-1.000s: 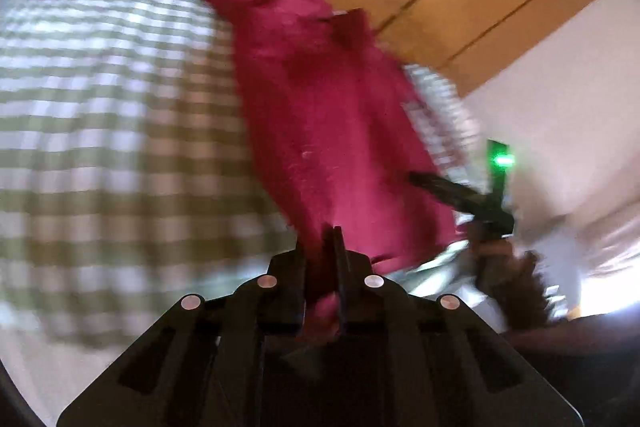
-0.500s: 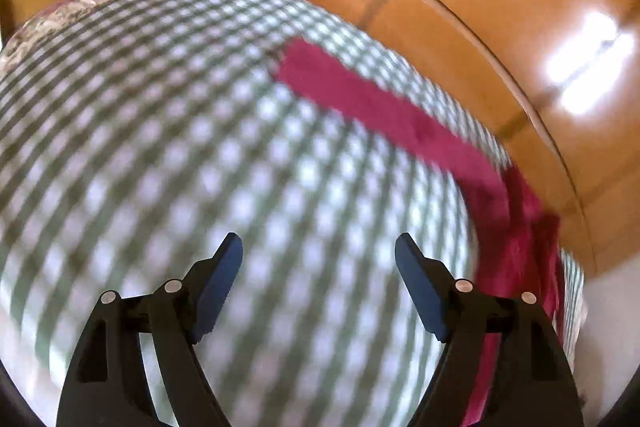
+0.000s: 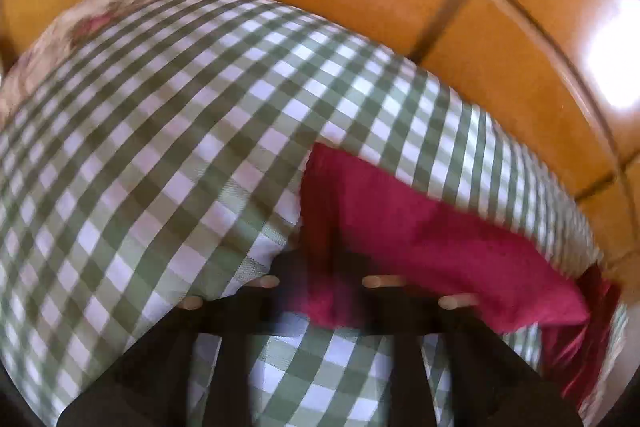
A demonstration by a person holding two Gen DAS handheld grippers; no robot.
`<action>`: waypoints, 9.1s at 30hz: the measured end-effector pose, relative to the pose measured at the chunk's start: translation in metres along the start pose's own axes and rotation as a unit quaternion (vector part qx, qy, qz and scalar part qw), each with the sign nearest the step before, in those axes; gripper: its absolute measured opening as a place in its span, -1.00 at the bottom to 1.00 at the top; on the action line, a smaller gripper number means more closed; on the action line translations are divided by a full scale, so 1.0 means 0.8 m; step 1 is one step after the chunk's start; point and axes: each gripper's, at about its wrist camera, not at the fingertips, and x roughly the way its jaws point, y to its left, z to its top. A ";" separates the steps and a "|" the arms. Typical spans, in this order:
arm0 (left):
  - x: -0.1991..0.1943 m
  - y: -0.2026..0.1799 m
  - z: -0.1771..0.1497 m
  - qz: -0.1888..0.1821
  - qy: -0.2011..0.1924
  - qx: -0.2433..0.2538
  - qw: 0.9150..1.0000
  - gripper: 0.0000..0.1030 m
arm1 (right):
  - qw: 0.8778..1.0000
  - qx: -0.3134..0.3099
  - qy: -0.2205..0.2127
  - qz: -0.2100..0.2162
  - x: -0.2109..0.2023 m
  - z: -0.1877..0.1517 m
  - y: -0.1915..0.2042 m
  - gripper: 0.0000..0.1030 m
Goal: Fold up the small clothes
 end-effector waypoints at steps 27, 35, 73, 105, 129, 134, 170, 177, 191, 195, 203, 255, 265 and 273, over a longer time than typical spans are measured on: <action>-0.190 -0.038 -0.280 -0.293 0.094 0.080 0.948 0.39 | 0.998 0.060 -0.031 -0.004 -0.029 -0.003 -0.074 0.67; -0.196 -0.069 -0.407 -0.316 0.140 0.075 0.935 0.32 | 0.998 0.060 -0.003 0.034 -0.046 -0.075 -0.110 0.34; -0.171 -0.295 -0.404 -0.146 -0.018 0.288 0.946 0.59 | 0.977 0.199 -0.079 -0.015 -0.115 -0.087 -0.240 0.00; -0.123 -0.301 -0.429 -0.142 -0.001 0.320 0.937 0.92 | 0.952 0.163 -0.174 -0.190 -0.104 0.159 -0.426 -1.00; -0.122 -0.300 -0.428 -0.143 0.000 0.321 0.936 0.92 | 0.896 0.441 -0.048 0.011 0.043 0.103 -0.499 -0.88; -0.121 -0.299 -0.426 -0.145 0.002 0.321 0.936 0.92 | 0.926 0.354 -0.052 -0.122 0.040 0.146 -0.500 -0.89; -0.231 -0.095 -0.432 -0.167 0.092 0.240 0.952 -0.77 | 0.989 0.078 0.054 0.111 -0.059 -0.074 -0.164 -0.76; -0.283 -0.119 -0.384 -0.190 -0.022 0.230 0.954 0.49 | 0.987 0.116 0.035 0.103 -0.070 -0.078 -0.187 0.06; -0.173 -0.311 -0.399 -0.139 0.007 0.319 0.938 0.58 | 0.970 0.199 -0.098 0.097 -0.116 -0.039 -0.222 0.44; -0.158 -0.313 -0.406 -0.100 0.014 0.304 0.947 0.58 | 0.969 0.192 -0.091 0.123 -0.102 -0.045 -0.211 0.45; -0.152 -0.280 -0.394 -0.069 0.000 0.271 0.960 0.59 | 0.960 0.218 -0.069 0.160 -0.070 -0.067 -0.220 0.38; -0.143 -0.249 -0.329 -0.244 0.084 0.184 0.948 0.36 | 0.928 0.096 -0.072 0.353 0.018 0.305 0.009 -0.79; -0.115 -0.281 -0.257 -0.262 0.059 0.158 0.950 0.36 | 0.916 0.164 -0.088 0.356 0.011 0.218 -0.064 0.23; -0.029 -0.327 -0.218 -0.257 0.119 0.120 0.952 -0.10 | 0.915 0.243 -0.053 0.318 0.027 0.127 -0.157 0.56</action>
